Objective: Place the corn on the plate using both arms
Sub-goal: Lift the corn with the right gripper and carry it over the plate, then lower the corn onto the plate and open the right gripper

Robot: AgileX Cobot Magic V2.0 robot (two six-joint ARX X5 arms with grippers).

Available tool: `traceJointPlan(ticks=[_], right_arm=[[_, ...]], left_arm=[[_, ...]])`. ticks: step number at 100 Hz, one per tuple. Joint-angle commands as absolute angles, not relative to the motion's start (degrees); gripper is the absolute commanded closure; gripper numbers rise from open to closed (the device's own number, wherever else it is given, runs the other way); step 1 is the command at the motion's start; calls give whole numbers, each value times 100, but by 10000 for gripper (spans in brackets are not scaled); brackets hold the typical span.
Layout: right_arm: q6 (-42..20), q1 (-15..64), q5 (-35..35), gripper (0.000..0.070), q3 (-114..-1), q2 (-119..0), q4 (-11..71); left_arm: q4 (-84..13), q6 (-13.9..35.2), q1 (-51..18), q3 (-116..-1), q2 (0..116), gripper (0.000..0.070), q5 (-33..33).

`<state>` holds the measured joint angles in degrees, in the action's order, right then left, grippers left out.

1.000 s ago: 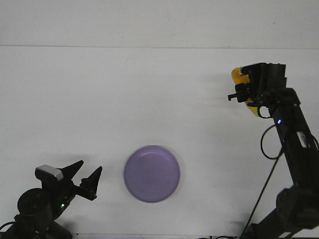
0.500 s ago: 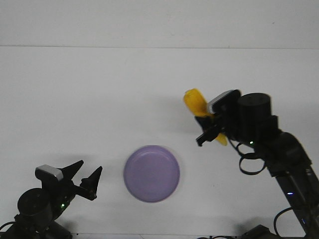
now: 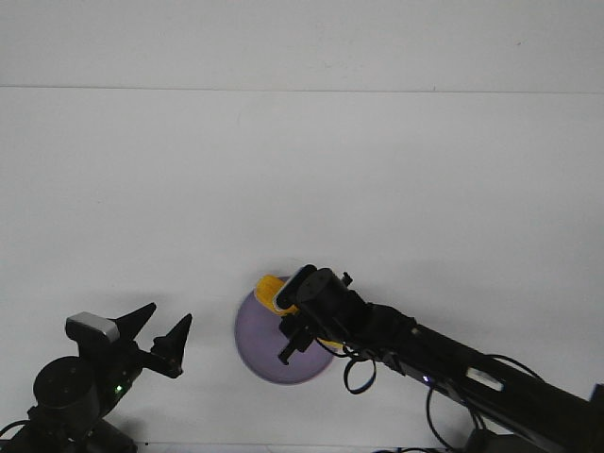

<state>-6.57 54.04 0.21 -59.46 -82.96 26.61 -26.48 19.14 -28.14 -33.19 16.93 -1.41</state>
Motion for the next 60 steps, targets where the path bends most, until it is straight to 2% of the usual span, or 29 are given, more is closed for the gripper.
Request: traceJointPlan(ticks=[1, 14, 19, 23, 31, 36, 60], right_arm=[[-816, 5527, 47, 520, -5999, -8604, 2510], [-816, 5625, 47, 516, -5999, -9045, 2366], [-816, 5631, 45, 488, -5999, -9139, 2329], [-821, 5634, 45, 429, -5999, -9198, 2311], [-891, 5636, 49, 239, -5999, -9209, 2314], [-906, 5636, 47, 171, -5999, -9209, 2290], [-738, 5616, 84, 165, -6053, -8788, 2305]], left_arm=[[-2606, 1863, -2840, -3369, 1723, 198, -167], [-2611, 1863, -2840, -3369, 1723, 198, -167], [-2611, 1863, -2840, -3369, 1723, 198, -167], [-2611, 1863, -2840, -3369, 1723, 198, -167], [-2611, 1863, -2840, -3369, 1723, 198, -167], [-2611, 1863, -2840, -3369, 1721, 198, -167], [-2611, 1863, -2840, -3369, 1721, 198, -167]])
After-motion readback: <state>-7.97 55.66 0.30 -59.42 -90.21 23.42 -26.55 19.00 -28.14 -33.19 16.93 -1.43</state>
